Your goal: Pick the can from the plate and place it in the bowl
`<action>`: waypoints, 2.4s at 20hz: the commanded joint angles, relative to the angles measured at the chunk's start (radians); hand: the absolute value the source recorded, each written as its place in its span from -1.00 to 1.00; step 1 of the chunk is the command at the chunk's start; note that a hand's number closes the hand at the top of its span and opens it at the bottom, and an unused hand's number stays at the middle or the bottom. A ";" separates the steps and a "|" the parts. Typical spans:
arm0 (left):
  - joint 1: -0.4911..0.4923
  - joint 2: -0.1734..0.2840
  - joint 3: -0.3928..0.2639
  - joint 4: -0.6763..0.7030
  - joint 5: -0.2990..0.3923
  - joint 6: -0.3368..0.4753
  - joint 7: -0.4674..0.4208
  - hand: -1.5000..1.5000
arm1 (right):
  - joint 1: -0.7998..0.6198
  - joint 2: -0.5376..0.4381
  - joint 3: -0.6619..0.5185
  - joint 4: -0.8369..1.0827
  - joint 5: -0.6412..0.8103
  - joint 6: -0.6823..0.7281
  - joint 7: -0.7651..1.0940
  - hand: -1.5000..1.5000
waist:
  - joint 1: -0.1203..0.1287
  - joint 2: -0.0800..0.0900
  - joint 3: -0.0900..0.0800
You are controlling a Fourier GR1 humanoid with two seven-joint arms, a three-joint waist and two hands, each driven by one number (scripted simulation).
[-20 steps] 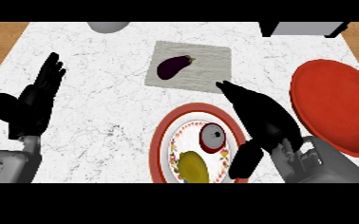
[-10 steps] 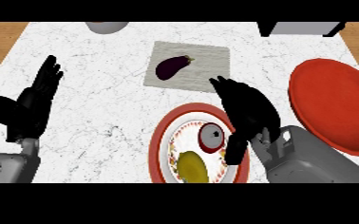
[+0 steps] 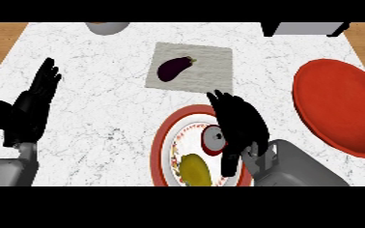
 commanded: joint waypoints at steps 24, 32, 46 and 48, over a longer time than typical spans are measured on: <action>-0.051 -0.080 0.068 -0.051 -0.101 -0.044 0.111 0.00 | 0.178 0.233 -0.097 0.282 0.313 0.000 -0.244 1.00 | 0.000 0.002 0.001; 0.005 -0.103 0.106 -0.060 -0.119 -0.086 0.061 0.00 | 0.146 0.261 -0.164 0.194 0.429 0.062 -0.178 1.00 | -0.002 0.000 0.000; -0.033 -0.094 0.153 0.006 -0.111 -0.133 0.048 0.00 | 0.400 -0.066 -0.241 -0.241 0.537 -0.070 -0.447 1.00 | -0.016 -0.002 0.000; -0.022 -0.118 0.132 0.003 -0.124 -0.118 0.051 0.00 | 0.438 -0.105 -0.259 -0.362 0.564 -0.097 -0.442 1.00 | -0.027 -0.005 0.000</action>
